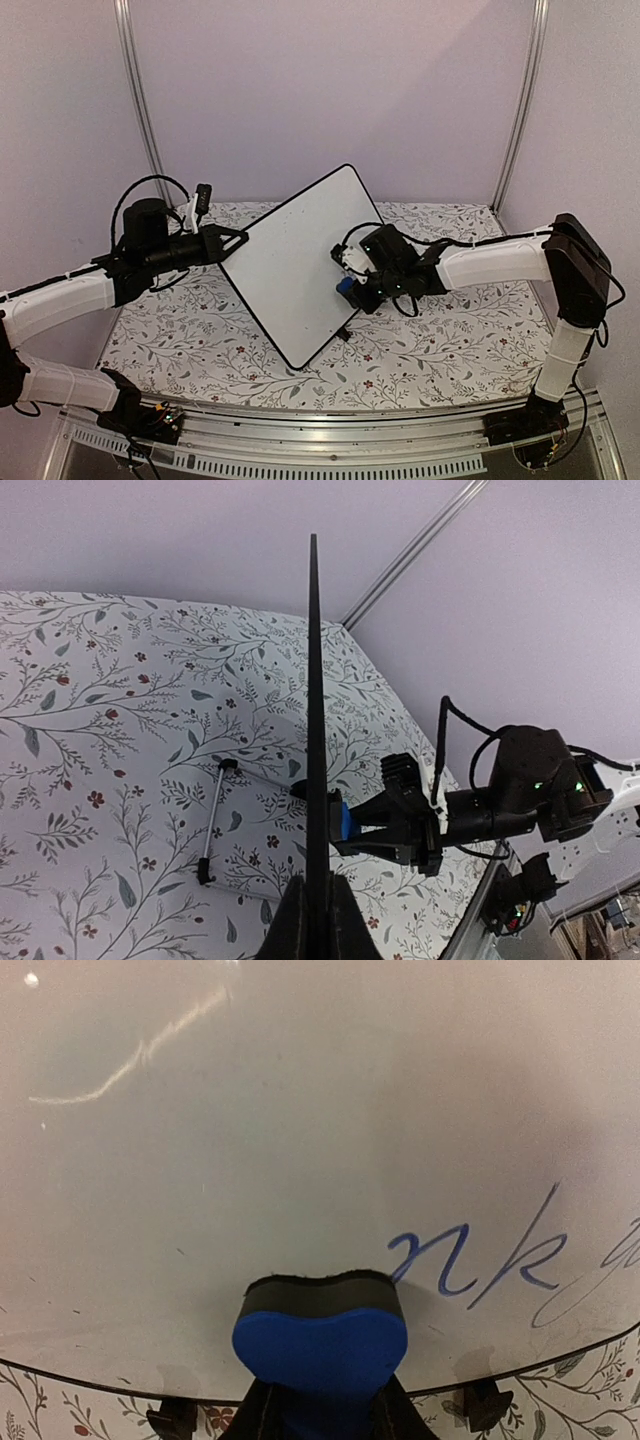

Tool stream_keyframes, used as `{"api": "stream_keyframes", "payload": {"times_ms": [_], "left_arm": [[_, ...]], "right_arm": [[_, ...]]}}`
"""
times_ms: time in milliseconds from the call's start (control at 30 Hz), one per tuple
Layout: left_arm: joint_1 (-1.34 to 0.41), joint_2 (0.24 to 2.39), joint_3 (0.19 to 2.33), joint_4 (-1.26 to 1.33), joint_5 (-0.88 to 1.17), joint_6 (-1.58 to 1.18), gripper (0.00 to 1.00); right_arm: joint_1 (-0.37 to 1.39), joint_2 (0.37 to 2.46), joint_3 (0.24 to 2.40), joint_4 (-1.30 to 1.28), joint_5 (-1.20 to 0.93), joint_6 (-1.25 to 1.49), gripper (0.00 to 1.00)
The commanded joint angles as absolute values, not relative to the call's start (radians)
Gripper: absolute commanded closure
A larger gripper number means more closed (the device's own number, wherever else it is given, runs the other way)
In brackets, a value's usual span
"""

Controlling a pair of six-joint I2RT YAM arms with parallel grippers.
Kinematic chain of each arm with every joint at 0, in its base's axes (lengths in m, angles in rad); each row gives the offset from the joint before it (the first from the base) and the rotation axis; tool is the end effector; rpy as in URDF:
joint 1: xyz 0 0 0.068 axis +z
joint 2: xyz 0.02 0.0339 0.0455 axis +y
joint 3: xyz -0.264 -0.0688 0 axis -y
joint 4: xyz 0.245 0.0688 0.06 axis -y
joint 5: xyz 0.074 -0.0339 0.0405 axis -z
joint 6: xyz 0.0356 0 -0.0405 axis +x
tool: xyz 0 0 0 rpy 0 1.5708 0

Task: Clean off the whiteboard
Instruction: Erase the whiteboard on the whiteboard stand.

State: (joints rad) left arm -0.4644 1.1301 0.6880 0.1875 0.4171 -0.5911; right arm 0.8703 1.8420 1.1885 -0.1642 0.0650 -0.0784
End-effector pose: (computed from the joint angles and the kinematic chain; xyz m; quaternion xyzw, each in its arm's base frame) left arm 0.2239 -0.1283 0.2749 0.0774 0.7805 -0.4428 0.4345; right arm 0.2574 0.3017 0.1866 -0.4139 0.8323 0.1139 0.3507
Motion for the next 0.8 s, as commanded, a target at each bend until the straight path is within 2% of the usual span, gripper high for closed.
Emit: {"api": "stream_keyframes", "payload": {"times_ms": [0, 200, 567, 767], "left_arm": [[-0.496, 1.126, 0.712, 0.247, 0.529, -0.560, 1.00], [-0.495, 1.127, 0.712, 0.249, 0.532, -0.563, 1.00], [-0.497, 1.123, 0.712, 0.247, 0.532, -0.560, 1.00], [-0.496, 1.121, 0.713, 0.247, 0.536, -0.560, 1.00]], "right_arm": [[0.842, 1.865, 1.084, -0.157, 0.051, -0.043, 1.00], [0.842, 1.859, 1.098, -0.148, 0.034, -0.041, 1.00], [0.839, 1.911, 1.321, -0.219, 0.069, -0.111, 1.00], [0.839, 1.916, 1.301, -0.217, 0.065, -0.104, 1.00]]}}
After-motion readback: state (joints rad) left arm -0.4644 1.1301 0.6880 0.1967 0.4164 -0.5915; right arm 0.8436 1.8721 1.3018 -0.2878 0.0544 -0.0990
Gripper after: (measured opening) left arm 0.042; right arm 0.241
